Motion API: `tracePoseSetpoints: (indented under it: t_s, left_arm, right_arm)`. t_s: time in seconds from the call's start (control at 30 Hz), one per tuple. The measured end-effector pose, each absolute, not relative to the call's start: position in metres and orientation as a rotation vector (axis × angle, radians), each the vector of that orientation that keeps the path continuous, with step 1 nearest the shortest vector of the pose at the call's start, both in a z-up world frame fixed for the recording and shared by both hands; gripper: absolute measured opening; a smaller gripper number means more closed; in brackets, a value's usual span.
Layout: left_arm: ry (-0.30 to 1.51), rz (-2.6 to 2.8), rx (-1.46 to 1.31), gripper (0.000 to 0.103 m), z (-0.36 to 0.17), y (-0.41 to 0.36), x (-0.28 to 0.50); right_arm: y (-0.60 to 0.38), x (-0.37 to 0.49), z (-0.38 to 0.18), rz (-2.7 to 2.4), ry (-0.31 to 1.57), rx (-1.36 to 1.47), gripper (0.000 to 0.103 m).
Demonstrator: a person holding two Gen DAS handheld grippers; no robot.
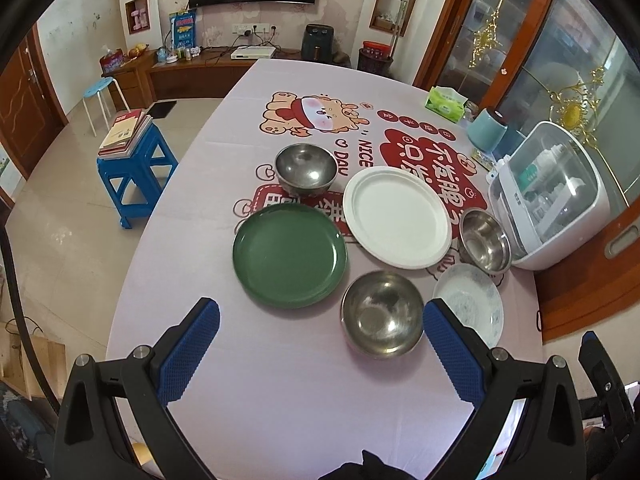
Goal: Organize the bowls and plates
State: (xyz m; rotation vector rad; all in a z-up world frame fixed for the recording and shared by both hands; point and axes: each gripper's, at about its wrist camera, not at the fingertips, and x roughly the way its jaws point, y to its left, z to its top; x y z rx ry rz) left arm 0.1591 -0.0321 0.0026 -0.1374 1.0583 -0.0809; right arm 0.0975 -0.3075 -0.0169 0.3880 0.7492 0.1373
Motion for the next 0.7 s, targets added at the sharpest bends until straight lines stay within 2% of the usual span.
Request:
tracePoseSetpoints:
  t_s: [0.7]
  left_arm:
    - [1.049, -0.131, -0.053, 0.101, -0.028, -0.073, 0.262]
  right_arm:
    - [-0.344, 0.187, -0.074, 0.2, 0.797, 0.497, 0.102]
